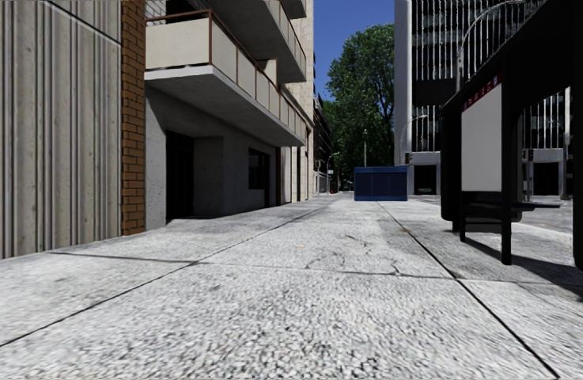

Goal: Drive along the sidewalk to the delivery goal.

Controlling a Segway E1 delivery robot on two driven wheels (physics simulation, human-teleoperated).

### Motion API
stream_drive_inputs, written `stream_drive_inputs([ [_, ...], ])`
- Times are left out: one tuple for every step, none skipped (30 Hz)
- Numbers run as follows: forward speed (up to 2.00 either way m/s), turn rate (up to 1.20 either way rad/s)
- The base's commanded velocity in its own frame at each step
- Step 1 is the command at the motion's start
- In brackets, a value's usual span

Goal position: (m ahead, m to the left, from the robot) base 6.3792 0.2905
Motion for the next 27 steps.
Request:
stream_drive_inputs([
  [2.00,0.00],
  [2.00,0.00],
  [2.00,0.00],
  [2.00,0.00],
  [2.00,0.00],
  [2.00,0.00],
  [2.00,0.00],
  [2.00,0.00],
  [2.00,0.00],
  [2.00,0.00],
  [2.00,0.00],
  [2.00,0.00],
  [2.00,0.00],
  [2.00,0.00],
  [2.00,0.00],
  [2.00,0.00],
  [2.00,0.00],
  [2.00,0.00],
  [2.00,0.00],
  [2.00,0.00],
  [2.00,0.00],
  [2.00,0.00],
  [2.00,0.00],
  [2.00,0.00],
  [2.00,0.00],
  [2.00,0.00],
  [2.00,0.00],
])
